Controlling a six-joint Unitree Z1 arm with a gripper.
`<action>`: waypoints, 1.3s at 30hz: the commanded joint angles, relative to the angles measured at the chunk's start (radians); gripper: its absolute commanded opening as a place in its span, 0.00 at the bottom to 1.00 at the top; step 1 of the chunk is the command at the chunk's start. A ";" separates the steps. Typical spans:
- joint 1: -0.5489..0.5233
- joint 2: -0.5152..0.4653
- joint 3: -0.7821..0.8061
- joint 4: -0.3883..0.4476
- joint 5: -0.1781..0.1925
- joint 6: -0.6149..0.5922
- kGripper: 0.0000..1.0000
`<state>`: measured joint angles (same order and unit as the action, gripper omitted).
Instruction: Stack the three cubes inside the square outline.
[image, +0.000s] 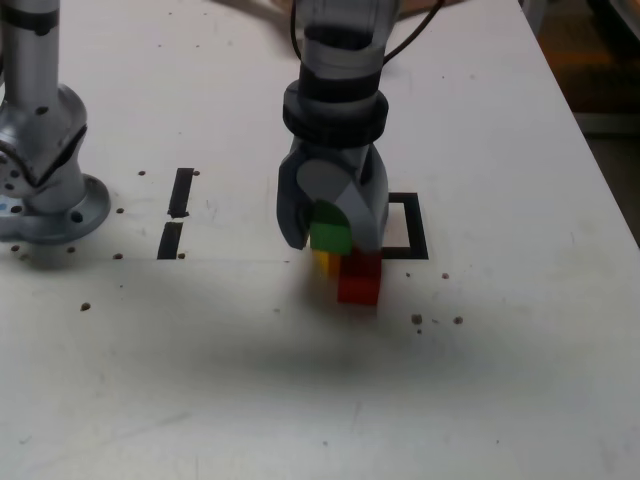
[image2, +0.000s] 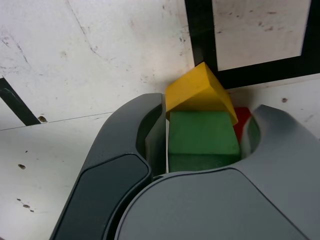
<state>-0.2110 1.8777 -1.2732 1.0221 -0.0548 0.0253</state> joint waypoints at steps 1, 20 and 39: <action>-0.001 -0.021 -0.012 0.019 0.008 -0.001 0.02; 0.271 -0.190 -0.064 0.206 0.033 0.080 0.01; 0.479 -0.141 0.137 0.049 0.007 0.201 0.21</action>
<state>0.2656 1.7333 -1.1425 1.0757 -0.0469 0.2251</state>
